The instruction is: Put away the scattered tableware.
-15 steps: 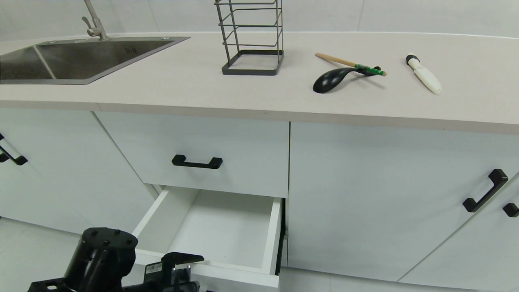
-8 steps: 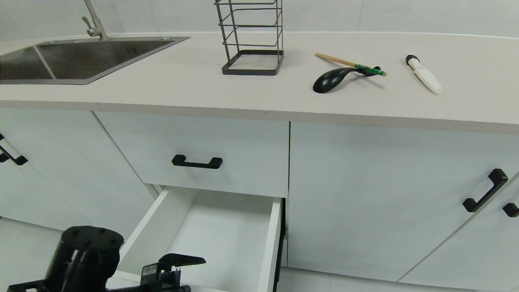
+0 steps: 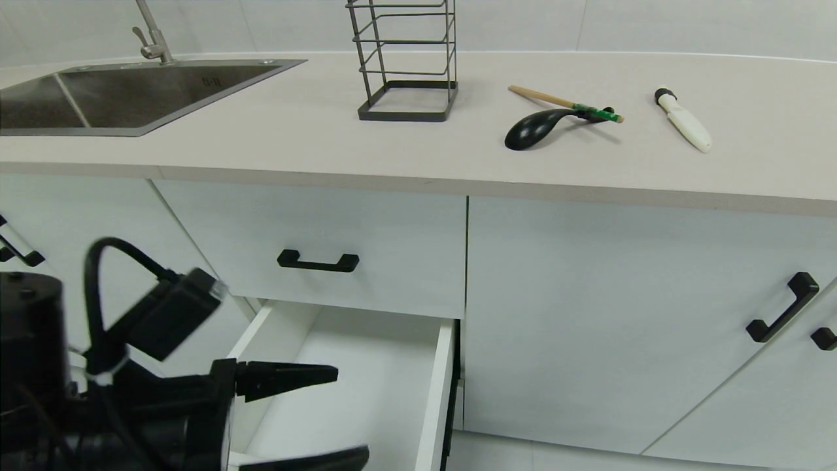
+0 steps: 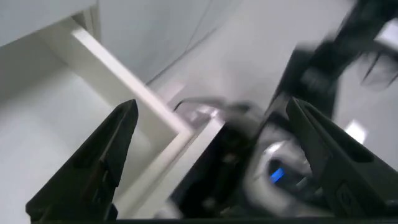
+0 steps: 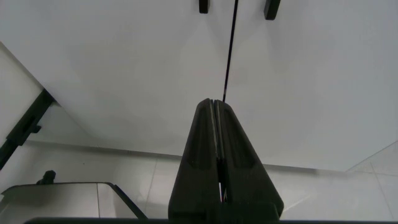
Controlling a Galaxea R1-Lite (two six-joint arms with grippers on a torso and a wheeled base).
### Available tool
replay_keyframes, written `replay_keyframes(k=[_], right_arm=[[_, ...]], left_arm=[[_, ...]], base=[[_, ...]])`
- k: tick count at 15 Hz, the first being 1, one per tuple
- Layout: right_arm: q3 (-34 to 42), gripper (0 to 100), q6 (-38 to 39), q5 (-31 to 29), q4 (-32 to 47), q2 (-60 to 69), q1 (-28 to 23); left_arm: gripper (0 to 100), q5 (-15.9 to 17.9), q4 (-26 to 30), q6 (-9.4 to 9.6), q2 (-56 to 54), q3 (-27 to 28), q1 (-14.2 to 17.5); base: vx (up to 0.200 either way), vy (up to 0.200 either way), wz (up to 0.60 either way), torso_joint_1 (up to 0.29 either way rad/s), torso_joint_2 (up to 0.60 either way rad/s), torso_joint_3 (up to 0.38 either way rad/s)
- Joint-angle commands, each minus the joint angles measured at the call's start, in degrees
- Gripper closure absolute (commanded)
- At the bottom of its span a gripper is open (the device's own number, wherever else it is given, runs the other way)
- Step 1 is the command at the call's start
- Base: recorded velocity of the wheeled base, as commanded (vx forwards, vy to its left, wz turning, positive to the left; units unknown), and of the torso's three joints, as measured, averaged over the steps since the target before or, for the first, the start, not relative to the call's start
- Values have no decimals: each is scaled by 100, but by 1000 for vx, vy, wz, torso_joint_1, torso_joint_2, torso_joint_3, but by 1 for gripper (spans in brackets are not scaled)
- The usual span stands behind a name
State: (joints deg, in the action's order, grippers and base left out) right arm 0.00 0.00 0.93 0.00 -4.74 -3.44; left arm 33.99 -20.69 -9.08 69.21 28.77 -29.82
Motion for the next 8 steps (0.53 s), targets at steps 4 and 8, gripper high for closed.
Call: replay_keyframes(k=[4,8], right_arm=[[0,100,9,4,0,-9,1],[0,100,0,-5,0,-9,1]], left_arm=[[0,-1219,-3205,513,-443,-2033,389],[0,-1430,-3143,970,-2016,-2288,1453]], base=[[0,0,0,0,0,0],[0,0,0,0,0,0]])
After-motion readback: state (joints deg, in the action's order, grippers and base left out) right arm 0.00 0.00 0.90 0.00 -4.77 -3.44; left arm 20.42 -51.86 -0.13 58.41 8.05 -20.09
